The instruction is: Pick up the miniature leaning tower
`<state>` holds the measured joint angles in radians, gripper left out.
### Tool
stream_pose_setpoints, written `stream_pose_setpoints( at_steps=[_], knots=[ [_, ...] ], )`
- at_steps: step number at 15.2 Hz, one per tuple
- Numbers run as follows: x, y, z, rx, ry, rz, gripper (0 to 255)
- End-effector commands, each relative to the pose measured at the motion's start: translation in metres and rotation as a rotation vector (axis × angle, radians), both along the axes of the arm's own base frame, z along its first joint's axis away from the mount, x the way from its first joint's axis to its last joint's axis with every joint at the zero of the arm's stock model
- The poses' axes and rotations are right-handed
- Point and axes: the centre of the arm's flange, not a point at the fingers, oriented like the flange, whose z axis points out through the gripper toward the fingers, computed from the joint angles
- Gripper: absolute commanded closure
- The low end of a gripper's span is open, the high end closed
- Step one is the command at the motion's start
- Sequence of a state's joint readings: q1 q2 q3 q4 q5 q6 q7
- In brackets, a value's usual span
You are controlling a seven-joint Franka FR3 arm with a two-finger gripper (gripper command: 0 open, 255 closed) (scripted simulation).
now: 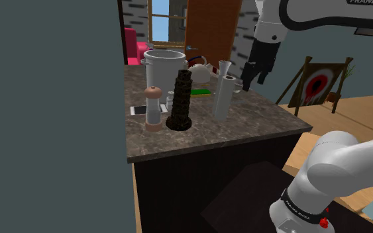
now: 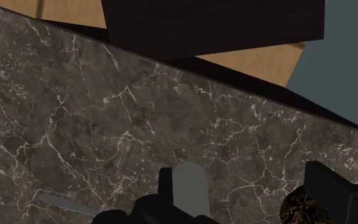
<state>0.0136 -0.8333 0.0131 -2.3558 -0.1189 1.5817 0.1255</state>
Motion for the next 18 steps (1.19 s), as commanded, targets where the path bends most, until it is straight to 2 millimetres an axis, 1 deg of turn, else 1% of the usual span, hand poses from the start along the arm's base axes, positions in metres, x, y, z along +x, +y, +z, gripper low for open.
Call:
stream_pose_setpoints(
  at_steps=[1,18],
  knots=[
    [0.000,0.000,0.000,0.000,0.000,0.000,0],
    [0.212,0.085,0.023,0.146,0.110,0.057,0]
  ],
)
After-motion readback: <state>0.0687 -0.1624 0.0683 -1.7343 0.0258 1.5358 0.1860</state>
